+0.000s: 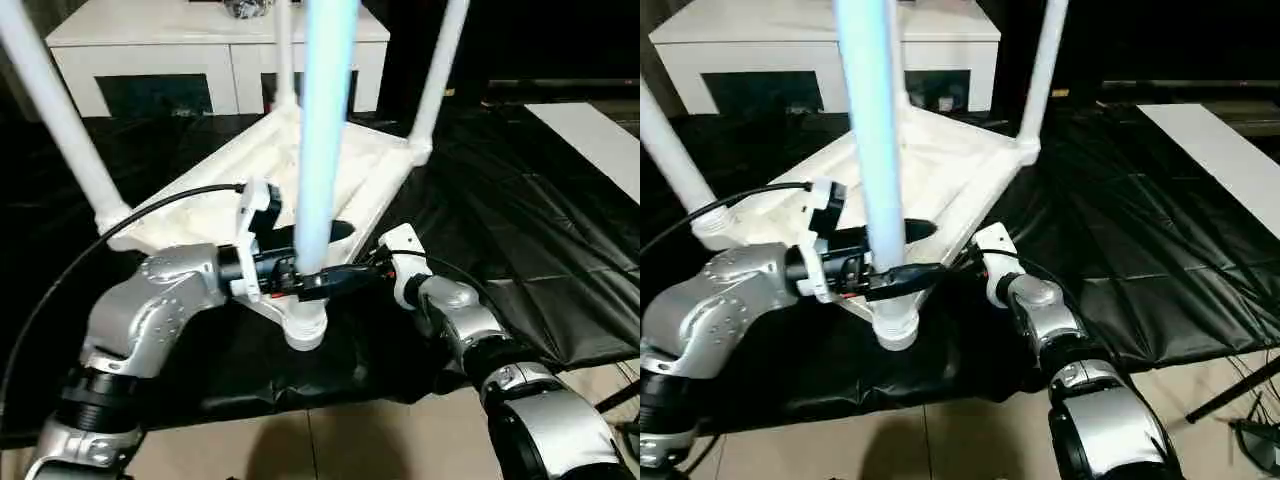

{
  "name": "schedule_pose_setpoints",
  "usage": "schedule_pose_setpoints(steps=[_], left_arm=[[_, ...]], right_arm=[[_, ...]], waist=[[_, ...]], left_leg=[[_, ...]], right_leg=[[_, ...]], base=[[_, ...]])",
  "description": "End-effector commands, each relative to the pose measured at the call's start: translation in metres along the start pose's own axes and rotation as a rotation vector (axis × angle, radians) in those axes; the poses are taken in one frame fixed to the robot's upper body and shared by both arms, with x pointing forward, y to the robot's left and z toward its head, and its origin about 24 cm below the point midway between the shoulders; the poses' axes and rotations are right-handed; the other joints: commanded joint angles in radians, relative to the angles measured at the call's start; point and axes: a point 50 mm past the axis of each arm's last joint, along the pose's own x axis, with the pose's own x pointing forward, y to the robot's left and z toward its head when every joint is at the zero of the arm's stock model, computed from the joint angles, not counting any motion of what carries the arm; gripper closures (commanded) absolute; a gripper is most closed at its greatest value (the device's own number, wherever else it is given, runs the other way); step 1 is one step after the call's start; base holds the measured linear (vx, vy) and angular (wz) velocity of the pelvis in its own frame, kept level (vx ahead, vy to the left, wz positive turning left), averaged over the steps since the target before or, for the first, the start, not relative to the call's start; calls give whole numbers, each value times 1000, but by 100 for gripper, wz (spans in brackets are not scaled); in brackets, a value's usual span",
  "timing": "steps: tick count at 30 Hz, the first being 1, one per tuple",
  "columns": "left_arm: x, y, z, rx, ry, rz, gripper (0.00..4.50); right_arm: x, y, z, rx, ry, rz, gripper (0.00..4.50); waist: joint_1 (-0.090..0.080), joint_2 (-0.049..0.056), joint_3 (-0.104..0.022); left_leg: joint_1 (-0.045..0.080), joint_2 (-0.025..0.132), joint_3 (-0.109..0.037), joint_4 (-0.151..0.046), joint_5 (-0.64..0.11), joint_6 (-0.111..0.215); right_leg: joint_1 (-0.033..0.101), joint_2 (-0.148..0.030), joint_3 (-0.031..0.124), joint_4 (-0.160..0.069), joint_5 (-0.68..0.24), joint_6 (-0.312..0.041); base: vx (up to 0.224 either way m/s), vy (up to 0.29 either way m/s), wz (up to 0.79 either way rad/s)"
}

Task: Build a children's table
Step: Rotate table base

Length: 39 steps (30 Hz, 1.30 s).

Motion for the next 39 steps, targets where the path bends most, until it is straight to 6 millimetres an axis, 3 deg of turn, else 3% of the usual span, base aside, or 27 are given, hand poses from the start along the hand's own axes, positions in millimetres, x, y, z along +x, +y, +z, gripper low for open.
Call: schedule_pose_setpoints(steps=[1, 11, 17, 18, 20, 25, 29, 36, 39], left_arm=[[25, -13, 6, 39, -14, -113, 4], [57, -18, 4, 50, -48, -147, 4], [63, 7, -1, 124, -33, 69, 4], [61, 15, -1, 142, -27, 127, 4], [57, 25, -2, 176, -9, 200, 4], [43, 44, -2, 264, 20, 333, 4], [35, 47, -4, 292, 30, 334, 4], [24, 47, -5, 346, 56, 319, 4], [15, 45, -6, 334, 87, 304, 4]], right_arm=[[11, 33, 3, -25, -19, 137, 64], [13, 55, -1, -39, -42, 267, 64], [13, 56, 0, -45, -51, 255, 64], [13, 52, 1, -43, -53, 224, 64], [12, 43, 2, -38, -52, 167, 64], [6, 12, 6, -12, -50, -26, 64], [-1, -9, 9, 29, -69, -141, 64], [-15, -40, 20, 84, -143, -275, 64], [-22, -49, 21, 84, -166, -283, 64]], waist=[[10, 8, -66], [6, 4, -66], [3, 4, -65], [3, 3, -64], [7, 5, -66], [12, 5, -64], [14, 3, -66], [26, 2, -71], [25, 1, -69]], left_leg=[[16, 9, 3, -75, -243, -1], [12, 10, 1, -76, -253, 14], [12, 9, -1, -76, -276, 16], [9, 10, -4, -80, -278, 13], [19, 13, -3, -78, -288, 8], [19, 11, -3, -80, -297, 4], [19, 10, -3, -79, -298, 0], [15, 10, 1, -74, -231, 16], [14, 10, 1, -75, -240, 20]], right_leg=[[53, -30, 24, -62, -115, -262], [59, -31, 23, -66, -123, -264], [58, -32, 24, -73, -163, -250], [61, -33, 22, -74, -180, -243], [54, -35, 24, -76, -183, -247], [52, -32, 23, -75, -176, -250], [50, -34, 24, -75, -195, -233], [54, -32, 23, -63, -85, -258], [56, -35, 23, -65, -109, -255]], base=[[0, 0, 0], [0, 0, 0], [0, 0, 0], [0, 0, 0], [0, 0, 0], [0, 0, 0], [0, 0, 0], [0, 0, 0], [0, 0, 0]])
